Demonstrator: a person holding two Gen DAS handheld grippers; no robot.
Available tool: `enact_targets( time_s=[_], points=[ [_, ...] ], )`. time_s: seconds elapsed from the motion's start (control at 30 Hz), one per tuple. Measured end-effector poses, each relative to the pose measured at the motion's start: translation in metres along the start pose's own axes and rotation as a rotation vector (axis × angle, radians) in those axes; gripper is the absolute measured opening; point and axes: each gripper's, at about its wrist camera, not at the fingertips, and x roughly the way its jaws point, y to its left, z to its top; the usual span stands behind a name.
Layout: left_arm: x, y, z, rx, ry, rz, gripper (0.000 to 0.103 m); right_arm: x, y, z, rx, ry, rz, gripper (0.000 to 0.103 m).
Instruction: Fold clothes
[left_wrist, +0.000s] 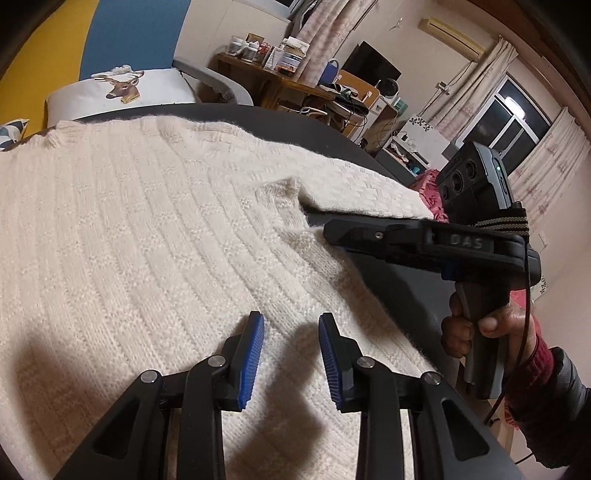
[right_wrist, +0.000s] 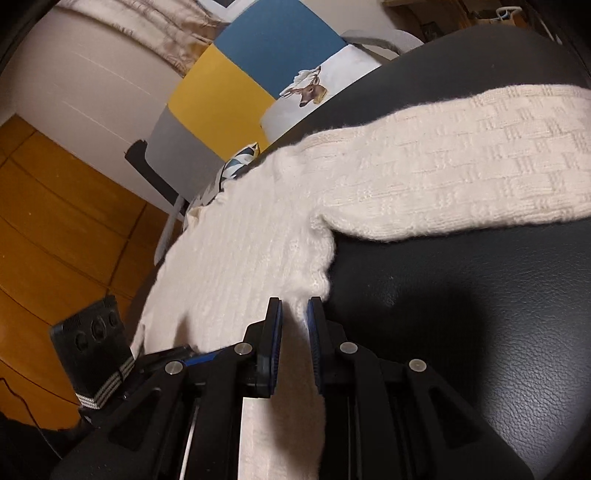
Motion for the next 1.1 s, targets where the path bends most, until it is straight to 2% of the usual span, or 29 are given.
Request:
enact_targets(
  time_s=[0.1, 0.13, 0.17, 0.3, 0.47, 0.53, 0.57, 0.6, 0.63, 0.67, 0.7, 0.73, 0.77, 0.8, 0.83, 0.9, 0.93, 0.97, 1.0, 1.1],
  points=[
    [0.001, 0.002, 0.0, -0.01, -0.001, -0.007, 0.03, -0.001, 0.002, 0.001, -0.011, -0.038, -0.067, 0.015],
    [0.001, 0.002, 0.0, -0.014, -0.001, -0.011, 0.031, -0.002, 0.001, 0.002, -0.01, -0.044, -0.093, 0.001],
    [0.001, 0.003, 0.0, -0.019, -0.001, -0.014, 0.031, -0.002, 0.002, 0.002, -0.028, -0.037, -0.141, 0.0],
    [0.003, 0.002, 0.006, -0.022, -0.003, -0.02, 0.03, -0.016, 0.01, -0.001, -0.125, -0.018, -0.3, 0.0],
    [0.008, -0.01, 0.028, 0.018, -0.009, -0.003, 0.031, -0.084, 0.011, -0.016, -0.16, -0.081, -0.442, 0.0],
    [0.01, -0.015, 0.037, 0.033, -0.012, 0.004, 0.031, -0.122, -0.007, -0.023, -0.045, -0.122, -0.271, 0.006],
    [0.011, -0.017, 0.041, 0.041, -0.013, 0.008, 0.031, -0.139, -0.016, -0.027, 0.008, -0.135, -0.208, 0.014],
    [0.012, -0.02, 0.045, 0.049, -0.014, 0.011, 0.031, -0.148, -0.023, -0.032, 0.045, -0.118, -0.229, 0.027],
    [0.016, -0.022, 0.05, 0.055, -0.011, 0.014, 0.031, -0.158, -0.031, -0.038, 0.081, -0.101, -0.25, 0.058],
    [0.025, -0.025, 0.056, 0.057, 0.008, 0.02, 0.031, -0.167, -0.039, -0.044, 0.118, -0.083, -0.271, 0.064],
    [0.036, -0.03, 0.057, 0.068, 0.047, 0.021, 0.031, -0.177, -0.047, -0.05, 0.163, -0.08, -0.251, 0.064],
    [0.048, -0.039, 0.054, 0.094, 0.098, -0.004, 0.031, -0.189, -0.056, -0.058, 0.239, -0.128, -0.073, 0.064],
    [0.058, -0.049, 0.049, 0.133, 0.14, -0.026, 0.031, -0.201, -0.064, -0.065, 0.297, -0.165, 0.039, 0.062],
    [0.061, -0.064, 0.041, 0.206, 0.157, -0.04, 0.031, -0.208, -0.063, -0.068, 0.288, -0.158, -0.107, 0.062],
    [0.063, -0.077, 0.034, 0.268, 0.173, -0.061, 0.031, -0.215, -0.063, -0.071, 0.284, -0.159, -0.215, 0.064],
    [0.057, -0.09, 0.022, 0.315, 0.202, -0.139, 0.031, -0.228, -0.071, -0.08, 0.322, -0.212, -0.118, 0.064],
    [0.052, -0.089, 0.018, 0.289, 0.209, -0.188, 0.031, -0.233, -0.077, -0.083, 0.37, -0.242, -0.031, 0.065],
    [0.047, -0.086, 0.017, 0.268, 0.198, -0.203, 0.031, -0.236, -0.076, -0.083, 0.363, -0.261, -0.057, 0.065],
    [0.04, -0.079, 0.017, 0.241, 0.176, -0.201, 0.031, -0.235, -0.071, -0.081, 0.322, -0.255, -0.124, 0.065],
    [0.02, -0.048, 0.021, 0.138, 0.092, -0.12, 0.031, -0.214, -0.057, -0.068, 0.259, -0.2, -0.15, 0.065]
  ],
)
